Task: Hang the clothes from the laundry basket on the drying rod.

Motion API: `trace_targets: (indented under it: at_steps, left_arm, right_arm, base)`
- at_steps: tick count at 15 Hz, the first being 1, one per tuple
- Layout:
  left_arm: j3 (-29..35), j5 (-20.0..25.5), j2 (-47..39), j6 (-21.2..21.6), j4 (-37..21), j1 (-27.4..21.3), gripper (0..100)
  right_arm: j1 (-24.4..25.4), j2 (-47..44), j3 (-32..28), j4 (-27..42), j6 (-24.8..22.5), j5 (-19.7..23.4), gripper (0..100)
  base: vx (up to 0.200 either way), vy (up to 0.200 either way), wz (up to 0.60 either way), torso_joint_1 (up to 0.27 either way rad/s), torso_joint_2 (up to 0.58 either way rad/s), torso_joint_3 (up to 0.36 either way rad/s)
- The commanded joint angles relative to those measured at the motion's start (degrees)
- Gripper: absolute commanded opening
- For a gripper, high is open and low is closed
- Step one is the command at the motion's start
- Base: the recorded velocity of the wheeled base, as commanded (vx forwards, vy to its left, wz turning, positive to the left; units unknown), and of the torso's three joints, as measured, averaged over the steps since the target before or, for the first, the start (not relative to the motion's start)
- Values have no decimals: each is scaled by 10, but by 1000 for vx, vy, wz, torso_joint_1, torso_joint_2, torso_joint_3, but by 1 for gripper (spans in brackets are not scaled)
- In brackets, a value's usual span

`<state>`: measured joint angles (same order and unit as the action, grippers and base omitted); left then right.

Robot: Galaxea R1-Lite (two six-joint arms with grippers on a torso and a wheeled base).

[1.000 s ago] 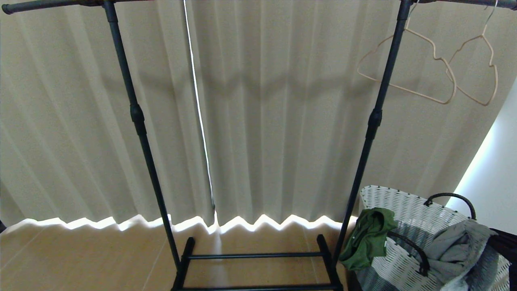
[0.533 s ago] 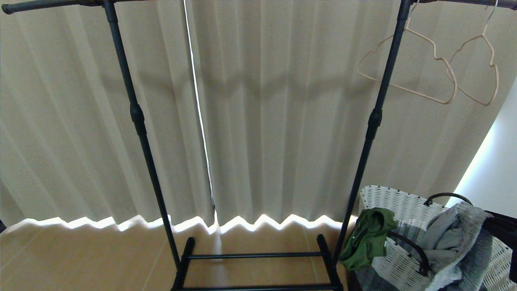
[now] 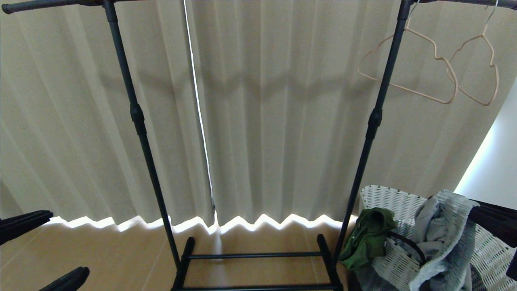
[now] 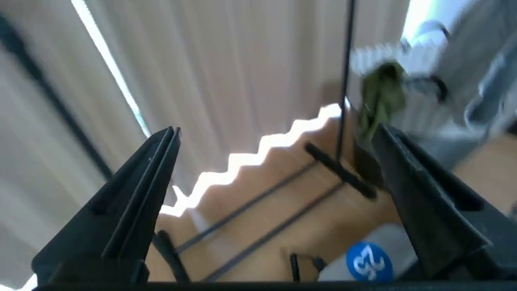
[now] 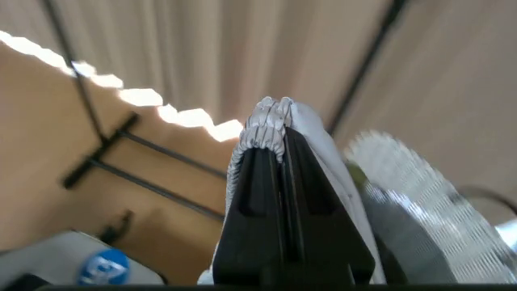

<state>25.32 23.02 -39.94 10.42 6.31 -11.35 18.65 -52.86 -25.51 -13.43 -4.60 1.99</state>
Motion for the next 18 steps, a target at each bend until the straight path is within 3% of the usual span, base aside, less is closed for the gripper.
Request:
trace_targets:
  at_steps: [1, 3, 4, 7, 11, 13, 15, 16, 17, 18]
  left_arm:
    - [34, 10, -97, 17, 0, -31, 100]
    - [90, -10, -172, 0, 1, -104, 100]
    - [103, -20, -189, 0, 1, -119, 100]
    - [163, -84, -289, -3, 25, -226, 100]
    - [165, -135, -373, -1, 101, -276, 100]
    - [162, -133, -382, -7, 103, -308, 100]
    - [158, -134, -390, -39, 106, -350, 100]
    - [160, -136, -393, -92, 119, -402, 100]
    - [163, -136, -400, -122, 139, -420, 100]
    - [168, -136, -413, -121, 160, -418, 100]
  right_arm:
    - [30, -17, -29, 3, 4, 0, 0]
    - [46, -52, -84, 3, 4, 0, 0]
    - [51, -59, -98, 3, 4, 0, 0]
    - [72, -82, -146, 1, 4, 0, 0]
    - [100, -102, -187, -4, 4, 0, 0]
    - [112, -109, -201, -6, 5, 0, 0]
    - [125, -110, -207, -6, 6, 0, 0]
    - [139, -107, -208, -7, 8, 0, 0]
    - [148, -106, -214, -9, 12, 0, 0]
    - [152, -106, -220, -10, 13, 0, 0]
  base:
    - [0, 0, 0, 0, 0, 0]
    - [0, 0, 0, 0, 0, 0]
    - [0, 0, 0, 0, 0, 0]
    - [0, 0, 0, 0, 0, 0]
    - [0, 0, 0, 0, 0, 0]
    - [0, 0, 0, 0, 0, 0]
    - [0, 0, 0, 0, 0, 0]
    - [0, 0, 0, 0, 0, 0]
    - [0, 0, 0, 0, 0, 0]
    - [0, 0, 0, 0, 0, 0]
